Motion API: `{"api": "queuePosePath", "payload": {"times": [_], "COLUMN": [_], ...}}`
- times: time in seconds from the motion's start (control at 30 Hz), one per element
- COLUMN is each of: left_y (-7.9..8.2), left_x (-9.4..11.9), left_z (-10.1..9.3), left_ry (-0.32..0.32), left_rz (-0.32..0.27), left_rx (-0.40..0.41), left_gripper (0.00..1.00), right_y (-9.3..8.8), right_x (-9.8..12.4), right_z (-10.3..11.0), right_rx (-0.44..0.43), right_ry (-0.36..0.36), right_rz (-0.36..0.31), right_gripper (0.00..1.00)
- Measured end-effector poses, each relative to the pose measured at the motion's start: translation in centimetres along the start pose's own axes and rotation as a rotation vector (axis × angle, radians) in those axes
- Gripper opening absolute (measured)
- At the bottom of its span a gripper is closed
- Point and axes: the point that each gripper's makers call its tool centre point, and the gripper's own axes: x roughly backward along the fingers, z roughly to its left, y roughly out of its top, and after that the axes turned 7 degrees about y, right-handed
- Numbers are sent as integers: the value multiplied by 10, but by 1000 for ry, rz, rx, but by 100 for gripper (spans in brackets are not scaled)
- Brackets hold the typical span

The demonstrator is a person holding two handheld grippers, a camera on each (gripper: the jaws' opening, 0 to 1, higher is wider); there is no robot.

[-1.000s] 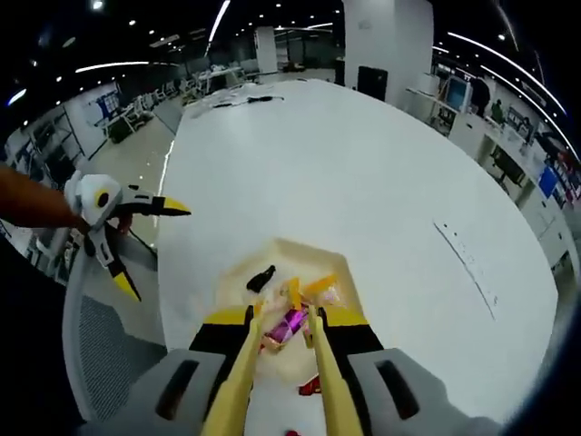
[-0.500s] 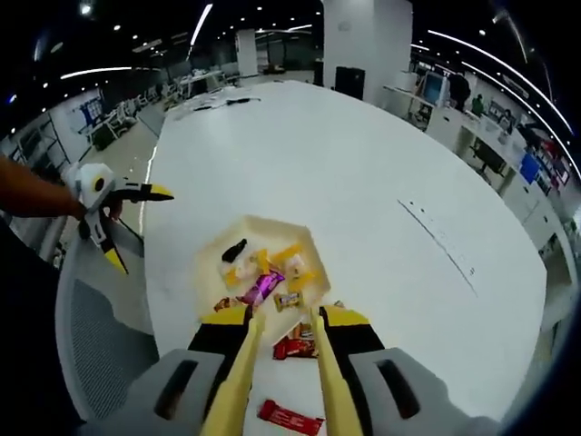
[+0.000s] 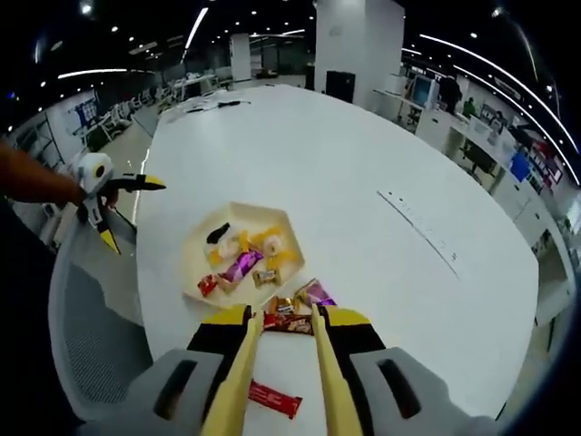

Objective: Place the target food into the container with the food tongs after gripping and lifting it, then release it inside without dropping or visibly crushing the food.

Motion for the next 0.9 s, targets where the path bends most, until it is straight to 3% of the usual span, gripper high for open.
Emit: {"api": "queuePosePath", "payload": {"times": [0.23, 0.37, 0.43, 0.63, 0.73, 0.9], "left_y": [-6, -9, -15, -21, -15, -15], "left_x": [-3, -2, -2, -2, 1, 1], "left_z": [-2, 6, 11, 10, 15, 17], "left_ry": [-5, 29, 51, 39, 68, 66], "left_rz": [29, 33, 63, 66, 33, 33], "left_rx": [-28, -45, -32, -44, -38, -41], "left_gripper": [99, 99, 99, 97, 99, 99], "right_y": [-19, -26, -30, -41, -46, -46], "right_x": [16, 24, 26, 31, 31, 32], "right_z": [-7, -7, -8, -7, -9, -4], "right_rx": [4, -25, -46, -4, -2, -2], "right_ry": [-35, -39, -47, -51, -54, -59], "right_rz": [-27, -64, -82, -66, -67, -83], "right_gripper": [29, 30, 30, 29, 29, 29]}}
